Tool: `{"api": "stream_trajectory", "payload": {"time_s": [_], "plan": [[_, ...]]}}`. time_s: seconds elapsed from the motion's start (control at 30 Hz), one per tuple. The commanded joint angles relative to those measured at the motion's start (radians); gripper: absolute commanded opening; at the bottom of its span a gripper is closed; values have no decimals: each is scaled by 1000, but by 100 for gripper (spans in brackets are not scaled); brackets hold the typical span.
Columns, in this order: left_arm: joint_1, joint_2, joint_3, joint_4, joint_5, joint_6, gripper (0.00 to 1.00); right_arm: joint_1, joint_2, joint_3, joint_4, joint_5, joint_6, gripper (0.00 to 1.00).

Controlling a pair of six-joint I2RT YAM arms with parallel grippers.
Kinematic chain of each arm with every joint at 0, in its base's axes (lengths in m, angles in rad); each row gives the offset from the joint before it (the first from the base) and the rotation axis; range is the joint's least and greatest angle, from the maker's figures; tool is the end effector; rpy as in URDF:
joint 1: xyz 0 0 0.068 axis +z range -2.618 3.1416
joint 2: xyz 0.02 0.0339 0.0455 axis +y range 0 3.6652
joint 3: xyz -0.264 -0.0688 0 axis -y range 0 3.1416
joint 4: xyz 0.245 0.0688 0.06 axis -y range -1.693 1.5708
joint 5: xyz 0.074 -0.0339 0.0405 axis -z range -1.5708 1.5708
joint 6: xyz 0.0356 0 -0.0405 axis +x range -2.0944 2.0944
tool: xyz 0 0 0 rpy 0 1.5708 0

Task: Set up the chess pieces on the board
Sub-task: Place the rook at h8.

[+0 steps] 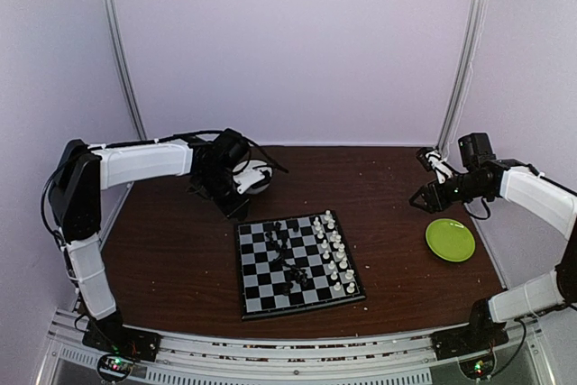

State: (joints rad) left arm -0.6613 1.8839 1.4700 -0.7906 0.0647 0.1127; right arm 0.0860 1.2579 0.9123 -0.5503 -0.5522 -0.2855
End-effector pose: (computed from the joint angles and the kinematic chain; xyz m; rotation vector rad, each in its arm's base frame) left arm 0.3056 -0.2407 0.2188 1.0713 2.5843 -0.2275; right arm 0.2522 0.0405 0.2567 -0.6665 2.2761 0.5829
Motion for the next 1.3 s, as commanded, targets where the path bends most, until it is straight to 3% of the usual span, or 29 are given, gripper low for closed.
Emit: {"api": "stream_trajectory", "payload": {"time_s": [0.0,1.27], "plan": [[0,39,38,25,-4,-10,0,8,6,25,-7,0,-11,53],[-1,157,75,11,20,-13,5,15,27,31,-19,5,-21,53]]}}
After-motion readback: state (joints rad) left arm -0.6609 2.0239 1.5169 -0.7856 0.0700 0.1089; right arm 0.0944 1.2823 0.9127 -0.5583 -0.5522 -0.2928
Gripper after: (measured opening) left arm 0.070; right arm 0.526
